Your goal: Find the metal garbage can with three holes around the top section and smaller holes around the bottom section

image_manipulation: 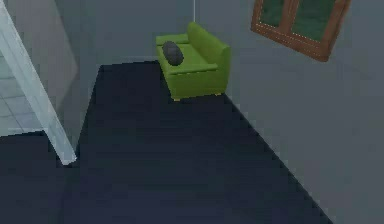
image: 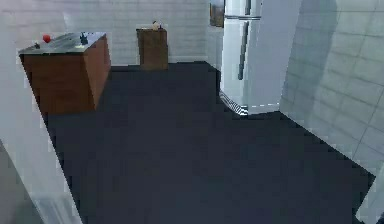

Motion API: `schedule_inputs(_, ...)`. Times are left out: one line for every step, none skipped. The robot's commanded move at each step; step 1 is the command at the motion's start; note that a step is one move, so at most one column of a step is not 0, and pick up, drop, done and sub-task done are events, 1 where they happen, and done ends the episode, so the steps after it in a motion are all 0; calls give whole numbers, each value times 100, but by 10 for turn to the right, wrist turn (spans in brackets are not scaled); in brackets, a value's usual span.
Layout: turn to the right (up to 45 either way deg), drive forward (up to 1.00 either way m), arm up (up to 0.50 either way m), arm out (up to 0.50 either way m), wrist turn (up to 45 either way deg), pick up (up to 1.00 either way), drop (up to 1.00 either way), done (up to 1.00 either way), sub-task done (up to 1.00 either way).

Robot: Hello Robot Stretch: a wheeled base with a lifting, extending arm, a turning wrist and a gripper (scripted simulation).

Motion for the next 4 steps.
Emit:
schedule_inputs(0, 45, 0, 0, 0, 0, 0, 0, 0)
schedule_inputs(0, 100, 0, 0, 0, 0, 0, 0, 0)
schedule_inputs(0, 100, 0, 0, 0, 0, 0, 0, 0)
schedule_inputs(0, 100, 0, 0, 0, 0, 0, 0, 0)
